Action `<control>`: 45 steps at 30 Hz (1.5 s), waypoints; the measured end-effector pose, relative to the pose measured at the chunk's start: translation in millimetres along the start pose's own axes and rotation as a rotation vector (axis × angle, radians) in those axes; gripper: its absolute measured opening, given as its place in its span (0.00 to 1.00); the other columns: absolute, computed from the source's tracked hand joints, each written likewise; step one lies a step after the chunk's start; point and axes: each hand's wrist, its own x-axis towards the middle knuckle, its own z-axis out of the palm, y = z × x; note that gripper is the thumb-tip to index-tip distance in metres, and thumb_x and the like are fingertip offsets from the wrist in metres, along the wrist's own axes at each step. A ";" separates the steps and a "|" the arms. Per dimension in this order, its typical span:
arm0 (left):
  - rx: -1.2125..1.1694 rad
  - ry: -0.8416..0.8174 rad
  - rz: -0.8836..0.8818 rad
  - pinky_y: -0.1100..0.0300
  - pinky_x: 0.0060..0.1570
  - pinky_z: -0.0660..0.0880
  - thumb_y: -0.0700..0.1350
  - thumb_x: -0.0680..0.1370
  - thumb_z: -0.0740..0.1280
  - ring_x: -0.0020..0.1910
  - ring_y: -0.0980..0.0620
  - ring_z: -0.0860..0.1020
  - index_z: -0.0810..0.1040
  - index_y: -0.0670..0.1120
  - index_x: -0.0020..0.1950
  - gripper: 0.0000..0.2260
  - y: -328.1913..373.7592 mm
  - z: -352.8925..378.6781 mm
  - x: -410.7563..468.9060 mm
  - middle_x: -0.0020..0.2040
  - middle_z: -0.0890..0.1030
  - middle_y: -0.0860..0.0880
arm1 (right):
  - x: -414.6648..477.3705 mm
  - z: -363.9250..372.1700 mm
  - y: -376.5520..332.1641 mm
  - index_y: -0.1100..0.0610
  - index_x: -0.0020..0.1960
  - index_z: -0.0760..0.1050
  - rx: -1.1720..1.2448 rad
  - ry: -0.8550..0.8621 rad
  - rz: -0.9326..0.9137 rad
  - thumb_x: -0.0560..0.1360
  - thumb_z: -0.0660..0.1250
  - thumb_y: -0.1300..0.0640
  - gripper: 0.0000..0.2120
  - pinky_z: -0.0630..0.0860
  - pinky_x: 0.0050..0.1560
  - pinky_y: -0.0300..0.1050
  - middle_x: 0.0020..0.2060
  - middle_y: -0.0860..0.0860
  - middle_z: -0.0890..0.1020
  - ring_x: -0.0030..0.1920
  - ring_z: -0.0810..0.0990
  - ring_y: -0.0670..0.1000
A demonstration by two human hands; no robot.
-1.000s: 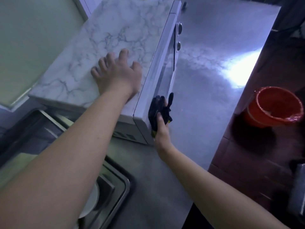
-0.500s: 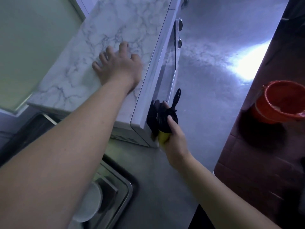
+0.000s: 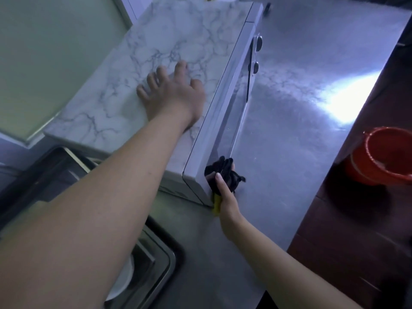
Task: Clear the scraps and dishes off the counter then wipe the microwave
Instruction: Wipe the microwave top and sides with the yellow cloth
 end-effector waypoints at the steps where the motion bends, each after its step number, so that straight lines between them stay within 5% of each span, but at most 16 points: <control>1: -0.007 -0.006 -0.001 0.41 0.73 0.51 0.57 0.78 0.50 0.76 0.43 0.58 0.62 0.60 0.75 0.24 0.2 -0.4 -0.5 0.77 0.61 0.46 | 0.8 -4.9 -1.6 0.50 0.80 0.59 -0.023 -0.023 0.018 0.63 0.74 0.29 0.54 0.65 0.75 0.51 0.75 0.48 0.70 0.73 0.70 0.48; 7: -0.035 -0.016 -0.014 0.42 0.74 0.51 0.57 0.78 0.52 0.76 0.46 0.58 0.63 0.62 0.74 0.23 0.9 -5.3 -3.3 0.77 0.61 0.48 | 5.0 -45.2 -33.1 0.60 0.69 0.76 0.126 -0.028 0.170 0.67 0.73 0.49 0.33 0.73 0.64 0.55 0.58 0.56 0.82 0.58 0.80 0.59; 10: -0.054 -0.006 -0.016 0.44 0.74 0.50 0.57 0.78 0.53 0.77 0.48 0.57 0.62 0.63 0.75 0.24 -0.1 -3.4 -4.2 0.77 0.61 0.49 | 10.9 -75.1 -53.4 0.59 0.59 0.82 0.375 -0.029 0.310 0.69 0.70 0.49 0.22 0.70 0.69 0.62 0.57 0.61 0.81 0.59 0.79 0.62; 13: -0.063 0.015 -0.013 0.45 0.74 0.50 0.57 0.78 0.54 0.77 0.49 0.57 0.63 0.64 0.74 0.23 -2.9 -2.6 -4.8 0.77 0.62 0.50 | 9.6 -110.3 -75.7 0.59 0.61 0.82 0.420 -0.146 0.395 0.75 0.67 0.43 0.23 0.75 0.63 0.64 0.60 0.62 0.82 0.62 0.80 0.63; 16: -0.059 0.038 -0.008 0.46 0.74 0.51 0.58 0.78 0.55 0.76 0.49 0.59 0.64 0.65 0.72 0.21 -3.0 -1.9 -6.3 0.77 0.63 0.50 | 20.8 -132.4 -104.6 0.61 0.63 0.80 0.278 -0.116 0.379 0.74 0.69 0.54 0.20 0.81 0.55 0.59 0.58 0.61 0.83 0.57 0.84 0.61; 19: -0.062 0.048 -0.011 0.47 0.74 0.51 0.58 0.78 0.56 0.76 0.50 0.59 0.65 0.66 0.71 0.21 -3.4 -1.4 -6.1 0.76 0.64 0.51 | 52.7 -137.0 -135.1 0.60 0.60 0.80 0.175 0.019 0.334 0.76 0.68 0.53 0.16 0.84 0.43 0.52 0.49 0.59 0.86 0.47 0.87 0.58; 22: -0.058 0.057 -0.018 0.47 0.74 0.51 0.58 0.78 0.57 0.76 0.51 0.59 0.65 0.66 0.71 0.20 -5.4 -1.2 -5.8 0.76 0.64 0.51 | 99.8 -128.4 -172.3 0.58 0.61 0.75 0.136 0.167 0.098 0.81 0.65 0.55 0.12 0.82 0.40 0.48 0.42 0.54 0.84 0.39 0.85 0.53; 24: -0.053 0.064 -0.020 0.48 0.74 0.51 0.59 0.79 0.57 0.76 0.51 0.59 0.65 0.65 0.72 0.20 -5.2 -0.4 -5.9 0.76 0.64 0.52 | 131.7 -114.5 -197.4 0.56 0.64 0.74 0.064 0.227 -0.111 0.79 0.68 0.53 0.15 0.81 0.46 0.52 0.45 0.53 0.81 0.43 0.83 0.54; 26: -0.047 0.070 -0.021 0.49 0.74 0.51 0.60 0.78 0.56 0.76 0.51 0.60 0.65 0.65 0.72 0.21 -4.5 -0.5 -6.3 0.76 0.64 0.52 | 161.4 -91.5 -213.2 0.54 0.71 0.71 -0.097 0.210 -0.214 0.78 0.68 0.48 0.24 0.75 0.61 0.51 0.58 0.51 0.79 0.57 0.78 0.52; 30: -0.045 0.066 -0.023 0.48 0.74 0.52 0.60 0.76 0.54 0.75 0.50 0.60 0.65 0.65 0.72 0.24 -3.8 -1.7 -7.4 0.76 0.65 0.51 | 198.4 -40.1 -205.5 0.55 0.79 0.63 -0.094 0.176 -0.112 0.78 0.65 0.38 0.35 0.66 0.74 0.49 0.74 0.52 0.69 0.73 0.70 0.52; 40: -0.036 0.064 -0.028 0.47 0.74 0.52 0.60 0.76 0.53 0.76 0.49 0.60 0.65 0.63 0.73 0.24 -3.1 -1.7 -7.5 0.76 0.65 0.50 | 135.7 -31.9 -134.7 0.51 0.78 0.64 0.007 0.072 0.099 0.77 0.66 0.37 0.35 0.66 0.75 0.53 0.77 0.50 0.65 0.74 0.69 0.51; 43: -0.033 0.059 -0.024 0.47 0.75 0.52 0.60 0.76 0.53 0.76 0.49 0.60 0.65 0.63 0.73 0.24 -2.3 -0.8 -7.2 0.76 0.65 0.51 | 100.5 -30.8 -122.7 0.48 0.65 0.75 0.026 -0.002 0.158 0.79 0.65 0.41 0.18 0.77 0.59 0.38 0.70 0.48 0.75 0.59 0.79 0.42; 45: -0.039 0.052 -0.029 0.48 0.75 0.52 0.60 0.76 0.53 0.76 0.49 0.60 0.65 0.63 0.73 0.24 -2.2 -1.5 -6.8 0.76 0.64 0.51 | 77.0 -27.7 -113.7 0.48 0.65 0.75 0.010 -0.026 0.194 0.80 0.64 0.43 0.16 0.75 0.55 0.33 0.67 0.47 0.76 0.56 0.80 0.40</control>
